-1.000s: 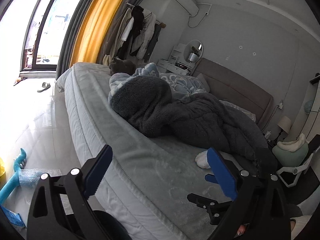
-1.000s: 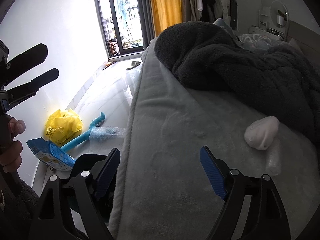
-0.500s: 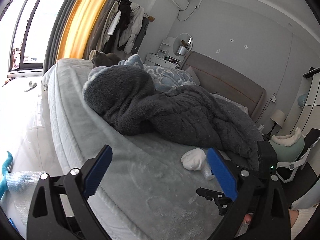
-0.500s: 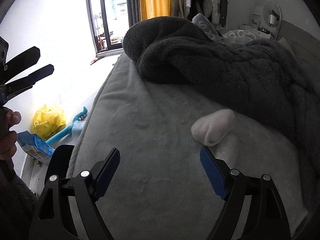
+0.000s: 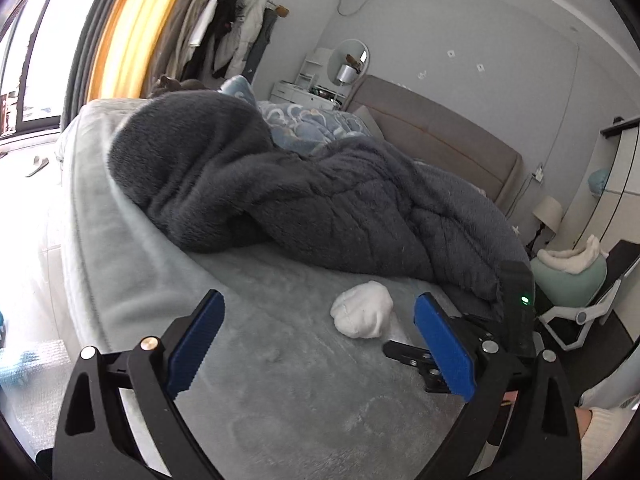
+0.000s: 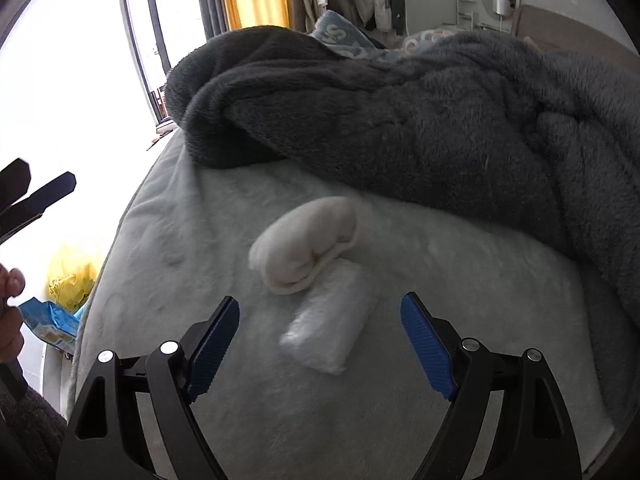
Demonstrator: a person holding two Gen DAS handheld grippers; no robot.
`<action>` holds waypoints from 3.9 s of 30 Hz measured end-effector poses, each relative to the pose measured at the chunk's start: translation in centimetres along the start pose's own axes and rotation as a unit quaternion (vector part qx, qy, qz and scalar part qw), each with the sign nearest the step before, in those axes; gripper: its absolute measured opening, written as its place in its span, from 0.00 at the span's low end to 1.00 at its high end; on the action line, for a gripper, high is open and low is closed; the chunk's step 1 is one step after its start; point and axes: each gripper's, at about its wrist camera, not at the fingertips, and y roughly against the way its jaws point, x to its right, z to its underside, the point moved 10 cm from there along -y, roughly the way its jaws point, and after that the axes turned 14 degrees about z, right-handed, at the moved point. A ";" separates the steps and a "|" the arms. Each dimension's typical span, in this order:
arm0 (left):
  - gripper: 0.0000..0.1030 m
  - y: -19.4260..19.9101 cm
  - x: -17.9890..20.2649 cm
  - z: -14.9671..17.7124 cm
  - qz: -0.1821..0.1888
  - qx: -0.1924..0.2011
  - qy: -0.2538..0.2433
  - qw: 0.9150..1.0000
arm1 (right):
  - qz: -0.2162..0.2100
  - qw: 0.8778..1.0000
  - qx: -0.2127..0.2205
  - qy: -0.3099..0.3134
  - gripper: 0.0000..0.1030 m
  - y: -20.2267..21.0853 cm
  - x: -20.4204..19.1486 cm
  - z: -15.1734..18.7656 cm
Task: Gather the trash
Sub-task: 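Grasp the white sock with the left gripper while the right grasps the bubble-wrap piece, then carry the sock into the teal bin and open the left gripper while the right carries bubble wrap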
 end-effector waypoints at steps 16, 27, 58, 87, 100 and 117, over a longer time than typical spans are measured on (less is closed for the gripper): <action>0.94 -6.8 0.5 1.8 0.020 -0.033 0.029 0.999 | -0.063 0.997 -0.017 -0.047 0.38 -1.3 2.5 1.4; 0.94 -11.0 1.9 3.7 0.027 -0.062 0.031 0.997 | -0.051 0.997 0.004 -0.062 0.37 0.8 6.0 1.8; 0.58 -18.1 2.3 6.2 -0.062 -0.136 -0.035 0.988 | -0.045 0.992 0.032 -0.110 0.37 6.2 14.2 3.9; 0.54 -4.1 3.8 8.5 -0.111 -0.097 -0.008 0.989 | -0.084 0.987 0.044 -0.128 0.37 14.6 5.1 4.5; 0.54 4.4 -0.8 7.9 -0.176 -0.051 0.012 0.983 | -0.129 0.985 0.054 -0.098 0.37 16.4 -3.4 2.5; 0.54 11.6 -9.5 10.0 -0.239 -0.063 0.073 0.966 | -0.176 0.982 0.043 -0.046 0.37 15.3 -14.0 0.6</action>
